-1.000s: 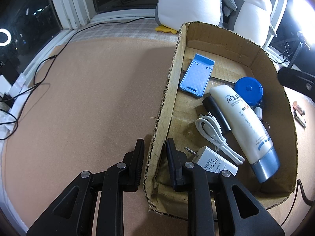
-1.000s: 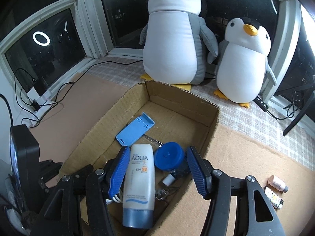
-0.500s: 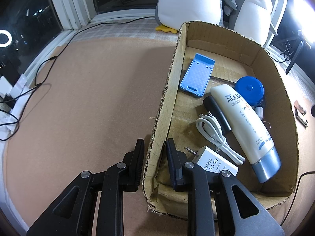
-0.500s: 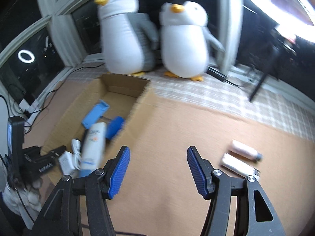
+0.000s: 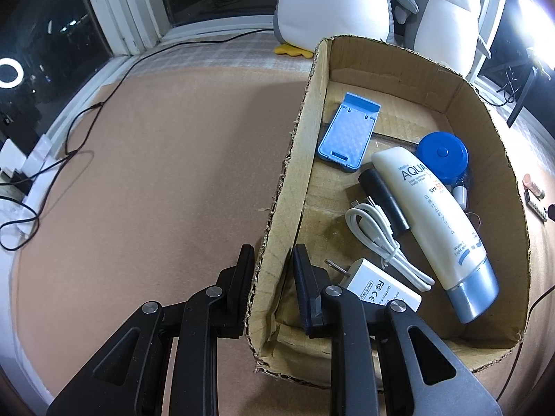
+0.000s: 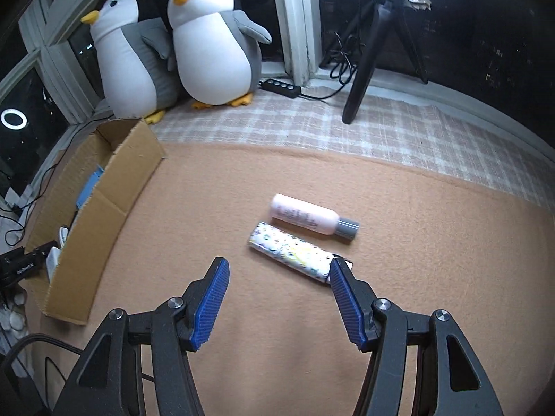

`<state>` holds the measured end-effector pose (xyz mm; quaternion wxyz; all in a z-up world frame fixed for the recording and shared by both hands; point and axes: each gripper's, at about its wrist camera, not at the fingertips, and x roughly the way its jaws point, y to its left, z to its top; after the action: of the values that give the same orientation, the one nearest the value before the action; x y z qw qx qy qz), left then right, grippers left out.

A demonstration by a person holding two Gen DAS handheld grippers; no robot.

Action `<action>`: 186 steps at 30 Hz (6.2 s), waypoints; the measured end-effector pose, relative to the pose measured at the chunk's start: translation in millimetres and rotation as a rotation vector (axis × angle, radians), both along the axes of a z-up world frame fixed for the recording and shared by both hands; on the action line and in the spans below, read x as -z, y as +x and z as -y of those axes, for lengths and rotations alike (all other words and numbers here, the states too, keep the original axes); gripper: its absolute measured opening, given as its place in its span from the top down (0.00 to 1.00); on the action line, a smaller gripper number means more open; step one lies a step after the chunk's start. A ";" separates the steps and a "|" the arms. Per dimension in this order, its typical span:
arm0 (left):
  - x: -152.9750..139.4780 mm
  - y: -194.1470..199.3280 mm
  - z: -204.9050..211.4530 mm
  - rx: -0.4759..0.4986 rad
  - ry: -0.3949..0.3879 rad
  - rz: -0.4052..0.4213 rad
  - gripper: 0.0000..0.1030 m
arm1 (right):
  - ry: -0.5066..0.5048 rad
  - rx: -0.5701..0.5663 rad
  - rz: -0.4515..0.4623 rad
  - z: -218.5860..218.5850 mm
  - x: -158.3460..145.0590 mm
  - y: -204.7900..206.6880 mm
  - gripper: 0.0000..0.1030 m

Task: Organize rigid objects
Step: 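Move the right tool to the patterned lighter on the mat, then close the right tool on the patterned lighter and lift it, then carry the lighter into the box and open the right tool, then move the right tool to the white bottle with grey cap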

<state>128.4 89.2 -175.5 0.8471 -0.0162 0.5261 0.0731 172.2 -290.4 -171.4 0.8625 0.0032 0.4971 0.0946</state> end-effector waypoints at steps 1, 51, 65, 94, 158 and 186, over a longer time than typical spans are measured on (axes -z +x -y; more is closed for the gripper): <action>-0.1 -0.2 0.0 -0.001 0.001 0.000 0.79 | -0.004 -0.006 -0.006 2.9 3.2 2.9 0.46; 0.8 1.8 -2.8 -0.005 -0.015 0.001 0.79 | -0.062 -0.035 -0.018 -38.0 19.6 -0.5 0.80; 0.9 1.7 -3.0 -0.005 -0.016 0.001 0.79 | 0.035 -0.122 0.075 -109.3 -40.8 -13.9 0.80; 1.0 2.9 -3.5 -0.007 -0.029 0.006 0.79 | 0.004 -0.232 0.101 -230.6 -40.9 14.0 0.80; 2.2 0.0 -2.9 -0.001 -0.014 0.006 0.79 | -0.010 -0.082 0.108 -108.9 -36.4 16.2 0.47; 0.7 0.1 2.1 0.001 0.010 0.002 0.79 | -0.105 -0.057 -0.010 1.4 8.4 39.6 0.47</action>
<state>128.5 87.1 -176.2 0.8476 -0.0118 0.5250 0.0755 211.8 -291.8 -179.8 0.8559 -0.0559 0.5056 0.0930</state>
